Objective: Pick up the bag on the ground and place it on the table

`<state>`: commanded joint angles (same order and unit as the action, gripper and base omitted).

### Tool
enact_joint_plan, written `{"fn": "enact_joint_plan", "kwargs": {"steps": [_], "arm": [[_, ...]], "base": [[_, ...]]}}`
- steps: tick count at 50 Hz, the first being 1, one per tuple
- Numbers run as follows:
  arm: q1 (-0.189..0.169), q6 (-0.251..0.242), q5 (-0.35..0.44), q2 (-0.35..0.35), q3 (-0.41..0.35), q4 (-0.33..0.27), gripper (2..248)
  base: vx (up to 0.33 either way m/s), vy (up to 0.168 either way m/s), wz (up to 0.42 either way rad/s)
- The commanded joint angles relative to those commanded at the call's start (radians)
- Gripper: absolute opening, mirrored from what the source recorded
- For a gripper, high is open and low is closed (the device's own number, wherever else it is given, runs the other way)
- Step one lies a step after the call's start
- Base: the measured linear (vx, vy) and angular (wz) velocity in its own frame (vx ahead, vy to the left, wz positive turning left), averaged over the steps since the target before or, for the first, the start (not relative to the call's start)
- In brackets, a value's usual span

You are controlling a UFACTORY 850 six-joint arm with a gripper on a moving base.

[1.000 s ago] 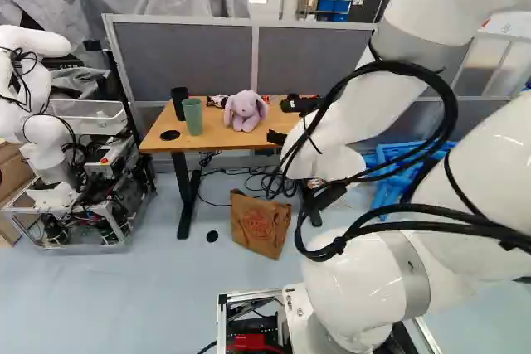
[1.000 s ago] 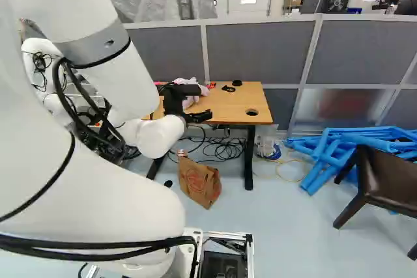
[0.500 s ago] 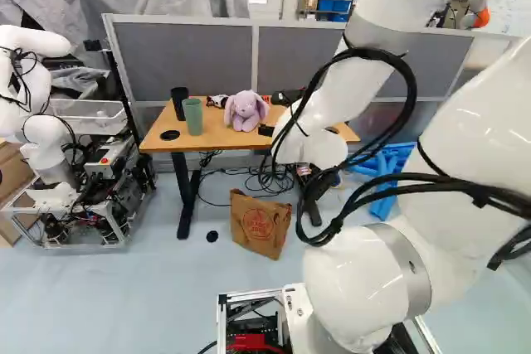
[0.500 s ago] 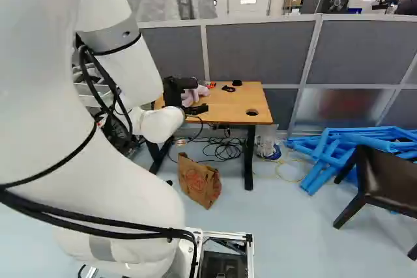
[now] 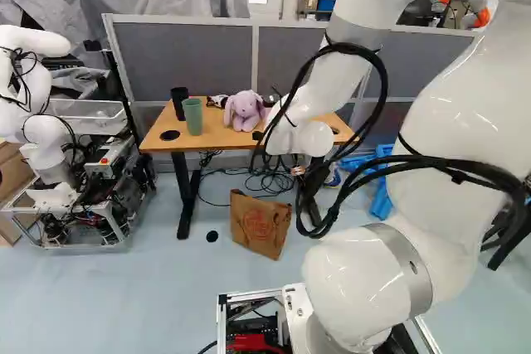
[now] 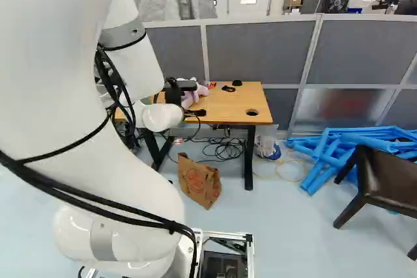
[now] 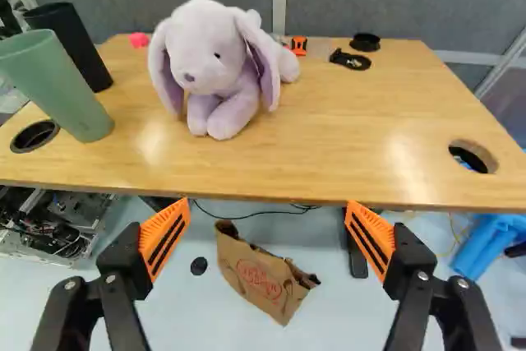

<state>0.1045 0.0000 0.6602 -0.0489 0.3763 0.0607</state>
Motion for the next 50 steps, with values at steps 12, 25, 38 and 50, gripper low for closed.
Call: {"fn": "enact_joint_plan", "kwargs": {"steps": [12, 25, 38, 50], "arm": [[0.000, 0.000, -0.095, -0.045, 0.014, 0.036, 247], [0.000, 0.000, -0.107, -0.097, 0.030, 0.041, 247], [0.001, 0.000, -0.107, -0.150, 0.049, 0.041, 247], [0.001, 0.000, -0.107, -0.199, 0.067, 0.041, 247]], "base": [[0.000, 0.000, 0.000], [0.000, 0.000, 0.000], [0.000, 0.000, 0.000], [0.000, 0.000, 0.000]]}}
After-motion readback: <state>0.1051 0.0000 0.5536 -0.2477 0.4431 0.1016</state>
